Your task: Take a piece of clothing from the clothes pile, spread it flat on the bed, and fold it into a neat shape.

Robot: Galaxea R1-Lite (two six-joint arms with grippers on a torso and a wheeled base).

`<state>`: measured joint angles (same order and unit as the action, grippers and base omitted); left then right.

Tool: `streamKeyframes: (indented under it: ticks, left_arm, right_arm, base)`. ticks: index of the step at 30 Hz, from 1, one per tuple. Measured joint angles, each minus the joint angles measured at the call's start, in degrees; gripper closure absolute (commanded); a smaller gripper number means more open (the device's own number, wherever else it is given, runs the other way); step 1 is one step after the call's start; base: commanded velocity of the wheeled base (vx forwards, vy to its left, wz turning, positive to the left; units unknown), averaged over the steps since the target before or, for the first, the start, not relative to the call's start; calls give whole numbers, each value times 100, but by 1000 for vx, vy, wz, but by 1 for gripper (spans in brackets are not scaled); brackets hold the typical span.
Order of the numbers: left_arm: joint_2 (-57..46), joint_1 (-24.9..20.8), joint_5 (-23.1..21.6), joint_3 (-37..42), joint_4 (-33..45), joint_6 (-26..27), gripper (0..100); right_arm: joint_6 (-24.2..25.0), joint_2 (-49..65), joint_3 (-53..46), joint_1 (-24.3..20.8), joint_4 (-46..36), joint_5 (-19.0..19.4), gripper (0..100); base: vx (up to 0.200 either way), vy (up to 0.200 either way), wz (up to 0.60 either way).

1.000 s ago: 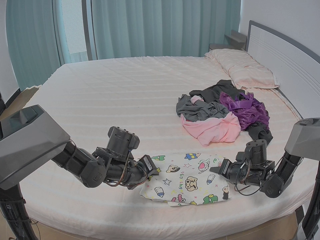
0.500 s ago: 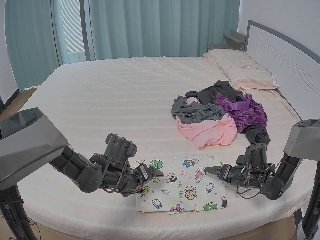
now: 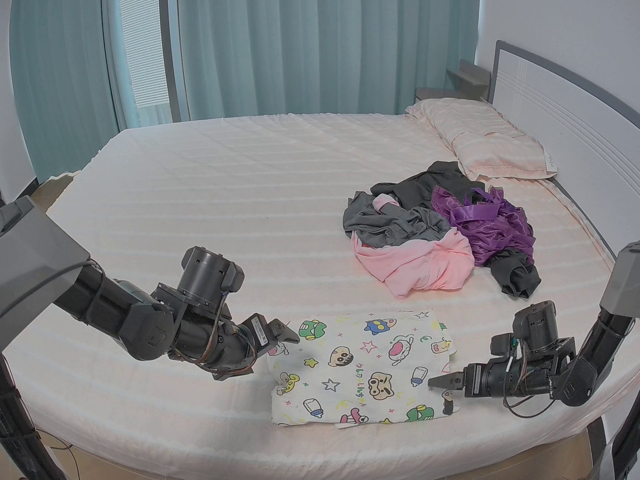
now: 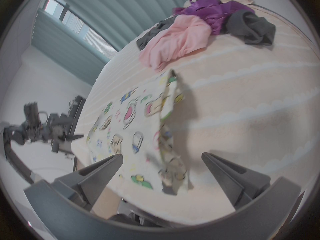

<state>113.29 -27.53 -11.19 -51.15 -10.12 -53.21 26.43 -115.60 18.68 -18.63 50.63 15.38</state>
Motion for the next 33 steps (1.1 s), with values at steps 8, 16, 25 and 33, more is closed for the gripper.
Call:
streamKeyframes:
  ticks: [8,16,25,33]
  left_arm:
    - [-74,11,6,-168,7,-286,0]
    - [-80,-12,2,-343,-4,-664,0]
    - [-55,-55,16,-372,-66,-675,0]
    - [-30,-168,41,-341,-69,-675,0]
  right_arm:
    - [-396,48,-316,-48,-18,550,100]
    - [-634,-22,-446,-57,-90,558,100]
    - [-933,-18,-591,-57,-254,552,100]
    - [-1319,246,-683,5,-1136,544,100]
  base:
    - [0,0,0]
    - [0,0,0]
    - [0,0,0]
    - [0,0,0]
